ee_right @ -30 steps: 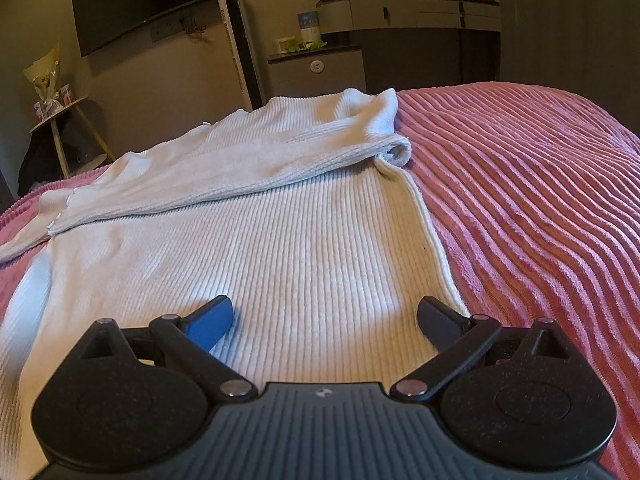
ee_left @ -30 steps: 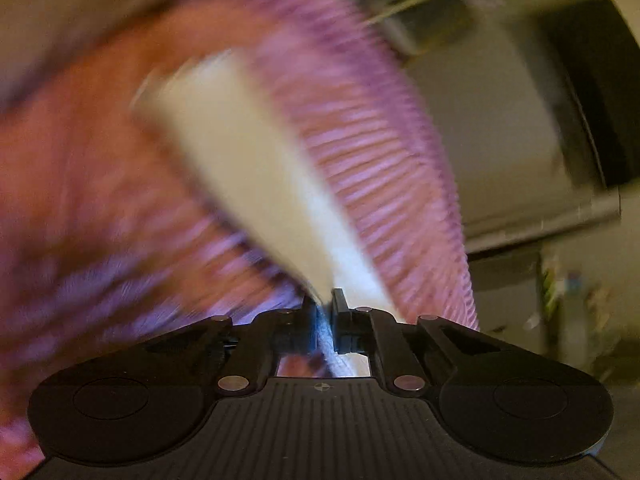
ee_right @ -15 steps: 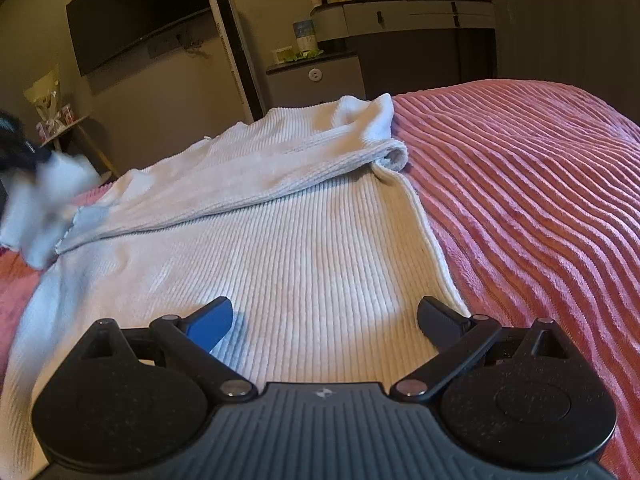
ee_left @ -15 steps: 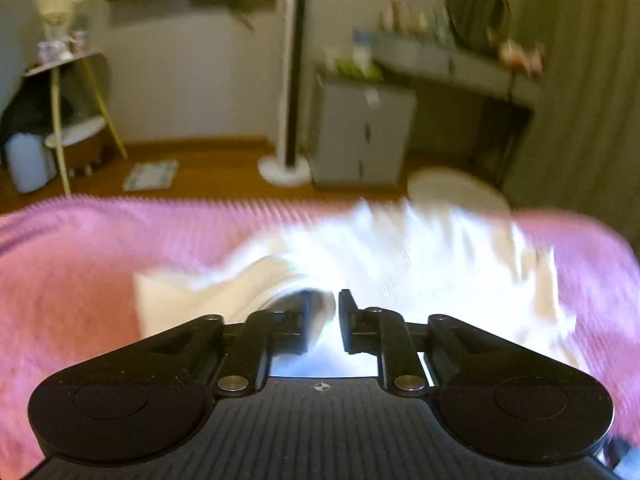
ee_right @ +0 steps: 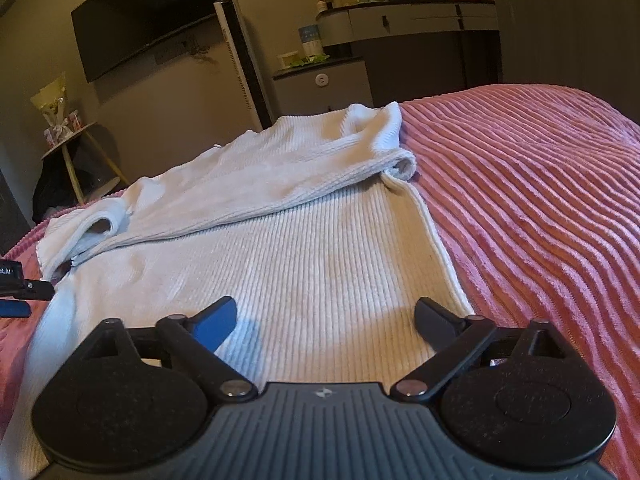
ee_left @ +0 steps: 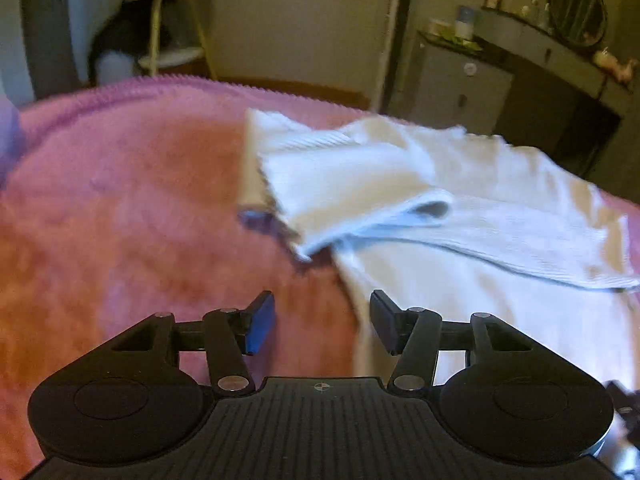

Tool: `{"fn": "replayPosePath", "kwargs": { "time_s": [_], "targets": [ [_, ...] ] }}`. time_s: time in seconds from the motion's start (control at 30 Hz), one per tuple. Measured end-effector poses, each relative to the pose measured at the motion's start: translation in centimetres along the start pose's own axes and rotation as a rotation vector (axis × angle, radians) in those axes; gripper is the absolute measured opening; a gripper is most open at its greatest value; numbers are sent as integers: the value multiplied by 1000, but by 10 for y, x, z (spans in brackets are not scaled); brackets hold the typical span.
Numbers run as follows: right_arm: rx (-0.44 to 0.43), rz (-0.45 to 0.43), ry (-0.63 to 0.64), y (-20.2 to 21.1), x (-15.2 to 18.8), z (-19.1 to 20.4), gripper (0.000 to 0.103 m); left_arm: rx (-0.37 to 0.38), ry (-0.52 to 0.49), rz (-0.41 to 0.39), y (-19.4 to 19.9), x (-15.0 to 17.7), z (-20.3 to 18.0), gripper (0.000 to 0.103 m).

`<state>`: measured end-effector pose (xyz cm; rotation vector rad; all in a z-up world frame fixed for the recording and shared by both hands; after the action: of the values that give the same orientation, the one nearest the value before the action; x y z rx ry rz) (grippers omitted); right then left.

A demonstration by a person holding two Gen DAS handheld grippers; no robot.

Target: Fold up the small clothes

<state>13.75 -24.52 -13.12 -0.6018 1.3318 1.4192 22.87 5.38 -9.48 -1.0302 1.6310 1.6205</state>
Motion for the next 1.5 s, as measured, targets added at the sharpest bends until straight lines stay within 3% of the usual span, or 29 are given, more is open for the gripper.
{"fn": "replayPosePath", "kwargs": {
  "time_s": [0.13,0.27,0.4,0.53,0.63,0.8,0.87,1.0,1.17,1.2,1.23,1.27,1.37,1.5],
  "targets": [
    [-32,-11,79,-2,-9,23,72,-95,88,14,-14,-6,27,59],
    [-61,-47,215,-16,-14,59,58,-187,108,24,-29,-6,50,59],
    [-107,-78,342,-37,-13,100,55,-231,102,5,-36,-6,61,61],
    [-168,-88,480,-52,-9,137,55,-181,97,33,-45,-1,60,63],
    [-220,-118,582,-58,-7,161,55,-196,53,35,-52,1,56,67],
    [-297,-147,629,-70,-8,185,54,-218,15,28,-52,4,50,69],
    [-318,-154,655,-74,-6,195,48,-212,20,28,-52,4,52,70],
    [-372,-168,686,-81,-4,213,47,-198,71,35,-52,2,61,73],
    [-416,-228,843,-90,7,242,47,-200,78,36,-53,3,63,76],
    [-431,-236,862,-92,8,248,45,-200,79,37,-53,4,64,76],
    [-446,-242,867,-92,8,251,33,-199,80,36,-53,4,64,77],
    [-458,-242,846,-94,6,254,9,-198,81,36,-53,4,64,77],
    [-441,-209,620,-100,-16,244,6,-197,83,37,-53,3,65,77],
    [-259,-132,112,-117,-45,183,7,-197,86,32,-53,3,64,77]
  ]
}}
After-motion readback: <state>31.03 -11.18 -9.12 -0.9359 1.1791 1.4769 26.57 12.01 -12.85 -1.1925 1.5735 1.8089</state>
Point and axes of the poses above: each gripper's, at about its wrist camera, not at the fingertips, and y roughly against the way its jaws point, z to its left, x to its underside, the point moved 2 cm from there along -y, roughly the way its jaws point, and after that the axes turned 14 degrees about -z, right-handed, at the moved point
